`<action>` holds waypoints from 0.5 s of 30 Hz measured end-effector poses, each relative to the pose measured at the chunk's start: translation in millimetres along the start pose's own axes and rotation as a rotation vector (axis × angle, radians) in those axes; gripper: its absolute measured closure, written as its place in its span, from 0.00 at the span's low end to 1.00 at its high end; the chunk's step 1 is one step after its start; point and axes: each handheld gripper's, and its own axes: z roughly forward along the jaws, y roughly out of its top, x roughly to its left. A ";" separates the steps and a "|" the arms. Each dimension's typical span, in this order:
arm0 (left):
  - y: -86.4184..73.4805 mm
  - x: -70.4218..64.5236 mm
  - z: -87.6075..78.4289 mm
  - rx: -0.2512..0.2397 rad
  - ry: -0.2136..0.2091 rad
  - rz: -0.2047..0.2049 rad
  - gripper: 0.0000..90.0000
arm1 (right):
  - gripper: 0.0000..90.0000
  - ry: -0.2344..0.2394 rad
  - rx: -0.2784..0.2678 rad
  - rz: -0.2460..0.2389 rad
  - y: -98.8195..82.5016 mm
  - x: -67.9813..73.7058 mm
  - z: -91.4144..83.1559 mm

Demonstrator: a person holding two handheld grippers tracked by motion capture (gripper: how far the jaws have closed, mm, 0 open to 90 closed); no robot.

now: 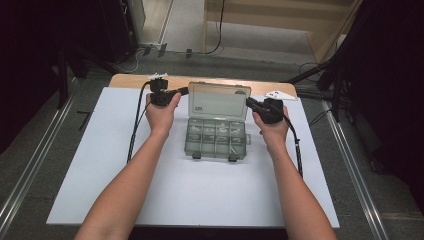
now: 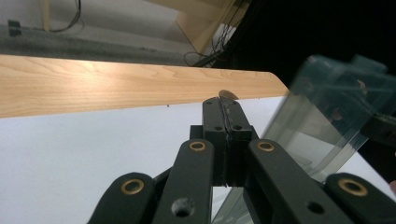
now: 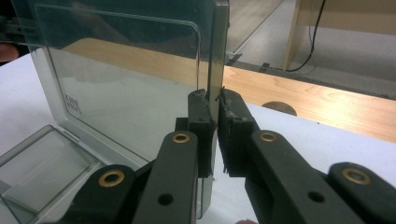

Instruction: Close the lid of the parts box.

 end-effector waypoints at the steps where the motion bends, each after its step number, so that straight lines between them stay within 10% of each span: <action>1: 1.5 -0.3 1.4 0.005 0.005 0.005 1.00 | 0.95 0.001 0.000 0.000 -0.4 -0.1 -0.5; 15: 4.1 -0.9 11.7 0.030 -0.041 0.007 1.00 | 0.95 0.009 -0.014 -0.018 -3.6 -0.2 -3.2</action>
